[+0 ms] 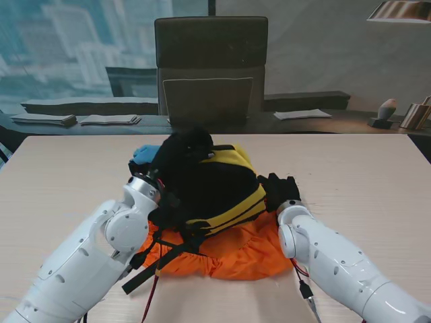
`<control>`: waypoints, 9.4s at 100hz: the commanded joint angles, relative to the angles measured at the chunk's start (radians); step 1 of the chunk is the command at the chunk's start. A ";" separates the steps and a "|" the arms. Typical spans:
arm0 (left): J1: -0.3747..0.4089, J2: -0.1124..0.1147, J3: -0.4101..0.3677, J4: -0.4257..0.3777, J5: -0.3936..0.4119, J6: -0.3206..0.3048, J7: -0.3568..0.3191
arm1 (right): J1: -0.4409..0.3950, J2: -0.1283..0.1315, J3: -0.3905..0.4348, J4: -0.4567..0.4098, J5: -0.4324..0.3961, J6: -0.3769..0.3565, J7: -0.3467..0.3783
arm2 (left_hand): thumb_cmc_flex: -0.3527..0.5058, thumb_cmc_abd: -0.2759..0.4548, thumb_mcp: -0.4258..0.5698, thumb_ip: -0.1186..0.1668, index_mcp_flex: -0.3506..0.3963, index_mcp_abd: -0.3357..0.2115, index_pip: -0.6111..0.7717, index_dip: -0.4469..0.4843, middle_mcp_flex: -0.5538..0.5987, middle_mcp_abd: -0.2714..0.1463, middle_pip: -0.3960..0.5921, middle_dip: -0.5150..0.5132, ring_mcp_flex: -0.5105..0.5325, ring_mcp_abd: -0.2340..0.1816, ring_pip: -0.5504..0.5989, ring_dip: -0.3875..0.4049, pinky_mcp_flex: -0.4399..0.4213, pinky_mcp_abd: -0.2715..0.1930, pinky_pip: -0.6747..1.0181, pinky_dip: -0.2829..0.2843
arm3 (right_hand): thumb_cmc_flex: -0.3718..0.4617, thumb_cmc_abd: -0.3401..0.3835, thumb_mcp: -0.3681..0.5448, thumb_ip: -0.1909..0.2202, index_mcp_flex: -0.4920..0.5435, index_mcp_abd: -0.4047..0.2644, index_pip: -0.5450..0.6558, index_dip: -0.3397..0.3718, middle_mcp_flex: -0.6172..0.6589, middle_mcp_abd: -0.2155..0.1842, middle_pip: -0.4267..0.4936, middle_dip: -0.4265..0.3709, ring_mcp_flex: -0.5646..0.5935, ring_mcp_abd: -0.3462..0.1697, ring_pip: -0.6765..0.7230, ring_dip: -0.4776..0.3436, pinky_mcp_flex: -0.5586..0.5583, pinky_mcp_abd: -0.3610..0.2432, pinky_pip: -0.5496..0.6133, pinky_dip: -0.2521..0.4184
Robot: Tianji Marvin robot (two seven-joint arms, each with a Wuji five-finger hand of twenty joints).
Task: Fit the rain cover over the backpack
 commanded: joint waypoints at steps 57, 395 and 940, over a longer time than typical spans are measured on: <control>0.058 0.072 0.068 0.068 -0.081 -0.094 -0.359 | -0.019 -0.027 0.046 -0.022 0.075 -0.084 -0.014 | -0.659 -0.255 0.344 0.015 0.019 0.084 -0.356 -0.333 -0.129 0.031 -0.106 -0.113 -0.076 0.047 -0.078 -0.039 0.023 0.177 -0.107 -0.054 | -0.019 0.021 0.071 0.040 -0.014 0.079 0.071 -0.050 0.016 0.003 -0.023 -0.006 0.004 0.006 -0.011 0.002 -0.053 0.010 0.003 0.013; 0.071 0.096 -0.025 0.087 0.181 0.045 -0.332 | -0.119 0.157 0.211 -0.413 -0.278 -0.711 0.627 | -0.156 -0.356 0.826 -0.016 0.339 -0.143 -0.107 -0.069 0.107 0.030 -0.335 0.107 0.017 0.037 -0.081 0.027 -0.035 -0.050 -0.026 -0.016 | -0.024 -0.097 0.064 -0.099 0.818 -0.083 0.149 0.266 0.695 -0.003 0.004 0.131 -0.078 -0.076 -0.060 0.019 -0.388 0.095 -0.343 -0.155; 0.021 0.101 0.118 0.150 -0.099 0.004 -0.501 | -0.134 -0.007 0.060 -0.182 -0.049 -0.253 -0.123 | -0.660 -0.410 0.596 -0.003 0.147 0.041 -0.500 -0.424 -0.296 0.095 -0.399 -0.454 -0.287 0.003 -0.334 -0.217 -0.272 -0.017 -0.131 -0.077 | -0.198 0.082 -0.133 -0.103 0.887 0.063 0.242 -0.097 0.332 0.032 -0.127 -0.028 -0.230 -0.015 -0.165 -0.025 -0.384 0.081 -0.225 -0.153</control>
